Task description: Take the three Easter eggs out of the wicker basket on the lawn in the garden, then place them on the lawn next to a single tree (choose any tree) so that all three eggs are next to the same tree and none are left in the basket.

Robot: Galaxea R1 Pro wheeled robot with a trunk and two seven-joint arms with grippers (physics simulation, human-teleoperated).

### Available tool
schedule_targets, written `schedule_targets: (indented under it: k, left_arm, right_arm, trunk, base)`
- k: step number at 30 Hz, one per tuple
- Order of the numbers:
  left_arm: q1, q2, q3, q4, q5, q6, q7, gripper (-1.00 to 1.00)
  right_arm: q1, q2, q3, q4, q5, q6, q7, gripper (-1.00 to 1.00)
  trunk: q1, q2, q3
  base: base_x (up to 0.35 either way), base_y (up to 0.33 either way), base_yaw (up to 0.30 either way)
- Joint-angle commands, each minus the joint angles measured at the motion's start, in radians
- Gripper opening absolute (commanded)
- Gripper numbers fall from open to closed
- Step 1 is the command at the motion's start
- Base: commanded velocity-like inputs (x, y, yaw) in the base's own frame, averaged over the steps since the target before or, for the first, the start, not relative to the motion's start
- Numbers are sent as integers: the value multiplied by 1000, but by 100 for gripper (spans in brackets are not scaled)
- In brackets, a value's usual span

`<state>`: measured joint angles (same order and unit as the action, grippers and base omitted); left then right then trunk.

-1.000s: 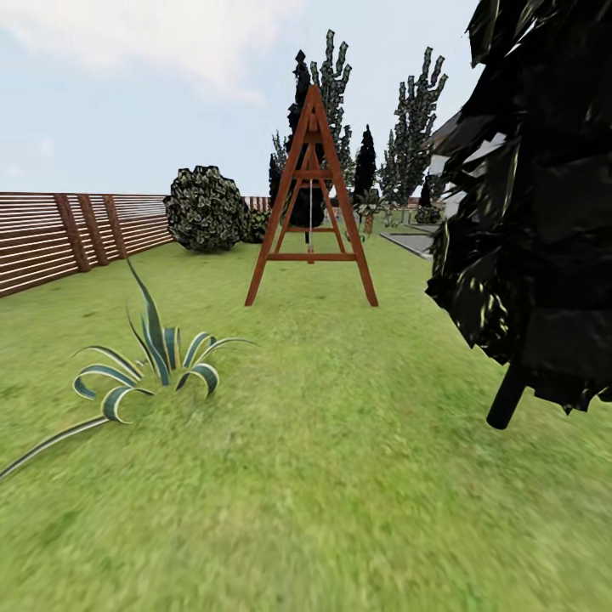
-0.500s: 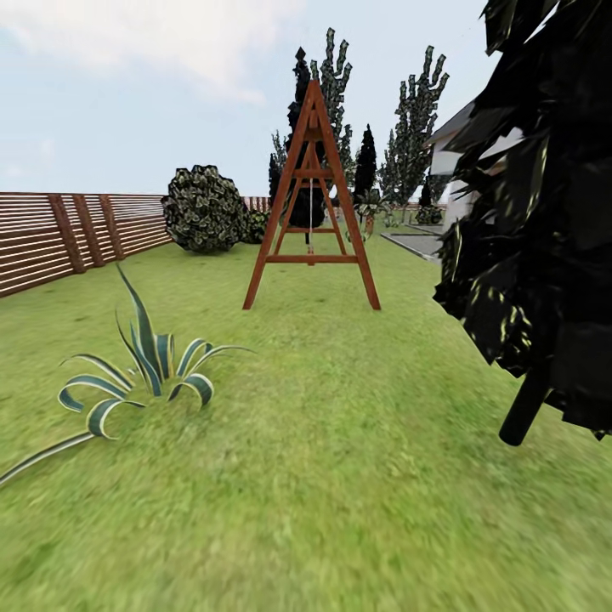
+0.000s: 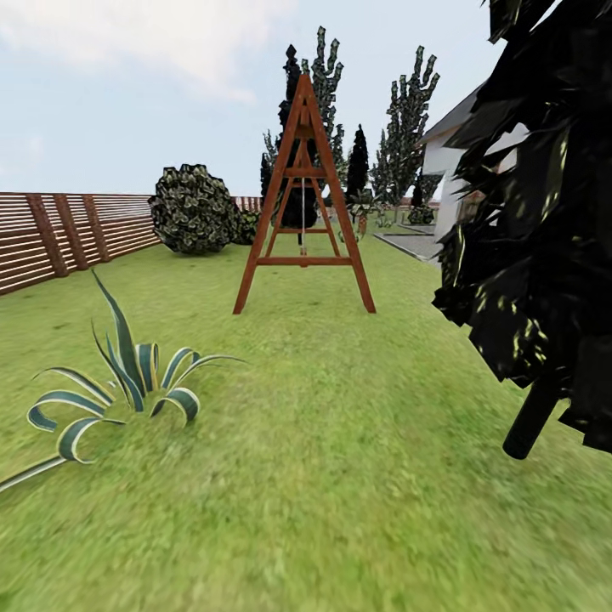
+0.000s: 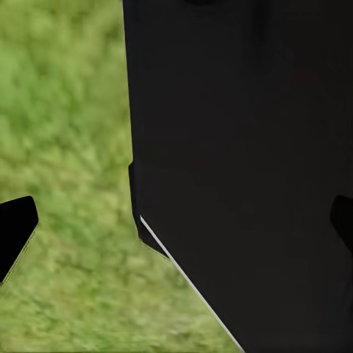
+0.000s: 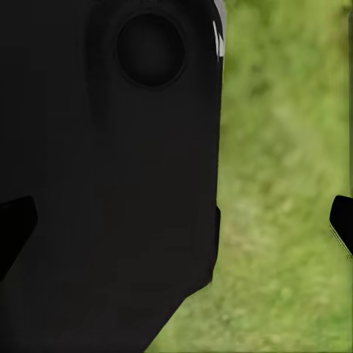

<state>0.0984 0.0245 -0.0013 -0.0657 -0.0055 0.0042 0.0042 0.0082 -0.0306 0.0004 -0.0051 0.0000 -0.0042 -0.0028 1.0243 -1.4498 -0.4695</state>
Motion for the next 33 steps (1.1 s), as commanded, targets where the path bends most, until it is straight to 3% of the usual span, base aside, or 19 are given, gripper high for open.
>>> schedule_targets:
  k: [1, 33]
  left_arm:
    - [1, 0, 0, -2, -1, 0, 0, 100]
    - [1, 0, 0, -2, 0, 0, 0, 100]
  right_arm:
    - [0, 0, 0, 0, 0, 0, 0, 100]
    - [0, 0, 1, 0, 0, 0, 0, 100]
  trunk:
    - [1, 0, -1]
    - [1, 0, -1]
  base:
    - [337, 0, -6]
    - [337, 0, 0]
